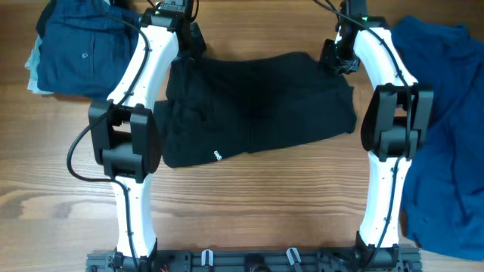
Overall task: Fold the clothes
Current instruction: 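Fold the far edge toward the robot with both grippers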
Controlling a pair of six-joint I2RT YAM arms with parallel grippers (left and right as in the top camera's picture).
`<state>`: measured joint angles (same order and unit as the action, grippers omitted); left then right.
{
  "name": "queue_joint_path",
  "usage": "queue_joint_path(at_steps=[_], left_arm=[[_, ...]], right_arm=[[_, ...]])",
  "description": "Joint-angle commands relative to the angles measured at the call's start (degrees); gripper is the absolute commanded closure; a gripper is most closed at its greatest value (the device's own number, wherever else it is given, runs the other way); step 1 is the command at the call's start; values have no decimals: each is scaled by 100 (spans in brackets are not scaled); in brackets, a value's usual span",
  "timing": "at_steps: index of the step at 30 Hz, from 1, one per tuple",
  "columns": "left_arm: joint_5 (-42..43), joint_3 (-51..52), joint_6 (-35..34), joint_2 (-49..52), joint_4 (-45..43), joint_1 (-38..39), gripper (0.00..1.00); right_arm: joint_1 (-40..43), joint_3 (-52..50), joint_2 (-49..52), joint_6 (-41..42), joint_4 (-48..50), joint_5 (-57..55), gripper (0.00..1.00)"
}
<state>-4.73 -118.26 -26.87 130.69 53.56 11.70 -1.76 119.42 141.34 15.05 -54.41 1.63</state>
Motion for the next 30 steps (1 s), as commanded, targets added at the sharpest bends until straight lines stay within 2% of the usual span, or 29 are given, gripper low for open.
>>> queue_joint_path(at_steps=[1,2,7,16,22,30], left_arm=[[-114,-101,-52,-223,-37,-37,96],[-114,-101,-52,-223,-55,-37,96],[-114,-101,-52,-223,-57,-37,96],[-111,-103,-52,-236,-35,-35,96],[-111,-101,-50,-608,9,-35,96],[-109,-101,-57,-828,866,-31,96]], right_arm=[[-61,11,184,46,-109,-313,91],[-57,20,181,120,-181,-446,96],[9,157,24,319,-402,-876,96],[87,227,-957,745,-763,-1475,96],[87,227,-1117,879,-957,-1537,96],[87,225,-1246,942,-1753,-1250,96]])
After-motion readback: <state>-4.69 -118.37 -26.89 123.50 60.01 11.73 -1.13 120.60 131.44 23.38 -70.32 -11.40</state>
